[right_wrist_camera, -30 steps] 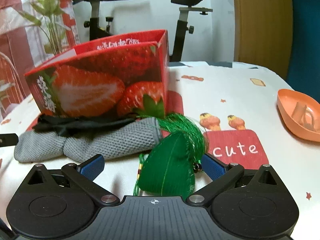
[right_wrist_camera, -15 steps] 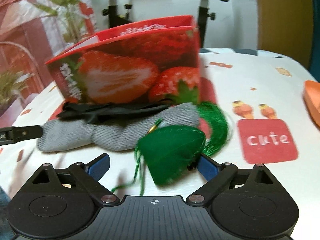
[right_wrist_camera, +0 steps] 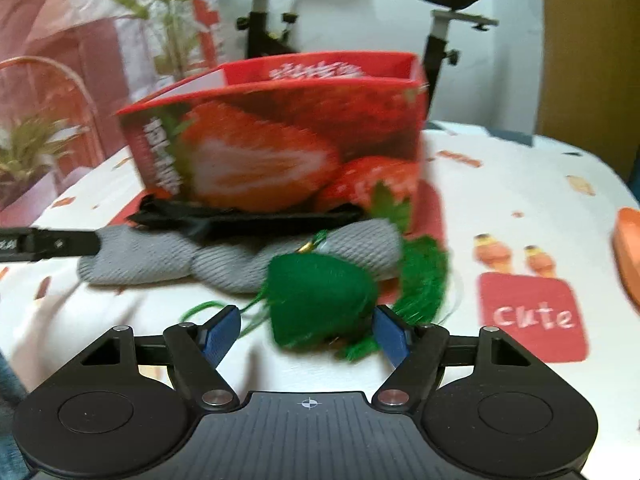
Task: Organize soft objects
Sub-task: 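Move the left tool back toward the green tasseled leaf ornament, then close both tools on the green tasseled leaf ornament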
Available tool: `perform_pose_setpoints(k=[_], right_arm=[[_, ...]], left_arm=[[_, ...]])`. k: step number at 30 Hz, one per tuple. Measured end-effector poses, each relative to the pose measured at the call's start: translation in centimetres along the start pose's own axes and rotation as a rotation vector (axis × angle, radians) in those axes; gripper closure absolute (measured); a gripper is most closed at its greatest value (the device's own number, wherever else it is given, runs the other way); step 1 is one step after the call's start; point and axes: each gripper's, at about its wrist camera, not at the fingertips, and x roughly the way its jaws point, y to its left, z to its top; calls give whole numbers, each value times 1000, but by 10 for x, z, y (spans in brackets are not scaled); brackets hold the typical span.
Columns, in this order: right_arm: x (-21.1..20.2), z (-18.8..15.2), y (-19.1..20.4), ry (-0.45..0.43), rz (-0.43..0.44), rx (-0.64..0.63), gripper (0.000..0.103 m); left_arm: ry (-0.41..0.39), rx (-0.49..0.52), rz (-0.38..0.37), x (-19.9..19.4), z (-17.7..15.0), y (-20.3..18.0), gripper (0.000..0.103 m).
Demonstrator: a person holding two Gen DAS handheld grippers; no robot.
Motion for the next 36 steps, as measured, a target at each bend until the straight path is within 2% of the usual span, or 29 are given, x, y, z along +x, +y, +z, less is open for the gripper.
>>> perform_pose_setpoints(k=[4, 6, 10, 14, 17, 19, 22, 27, 36], right_arm=[[-2, 3, -10, -24, -7, 0, 33], [0, 2, -11, -25, 8, -17, 43], [6, 0, -6, -36, 31, -57, 48], [8, -1, -4, -35, 109, -55, 49], [8, -2, 0, -37, 170, -62, 50], [9, -4, 2, -35, 222, -60, 50], [9, -6, 6, -40, 253, -82, 50], [9, -6, 2, -39, 278, -74, 50], [10, -8, -2, -41, 290, -62, 49]], left_arm=[[21, 2, -33, 4, 0, -3, 21], [35, -5, -59, 5, 1, -3, 31], [65, 5, -99, 9, 5, -11, 36], [101, -5, -150, 15, 10, -22, 40], [135, -22, -223, 21, 12, -34, 46], [156, -22, -268, 24, 14, -43, 47], [178, -3, -307, 28, 16, -57, 53], [228, 15, -326, 36, 7, -71, 67], [252, -24, -353, 49, 5, -73, 68]])
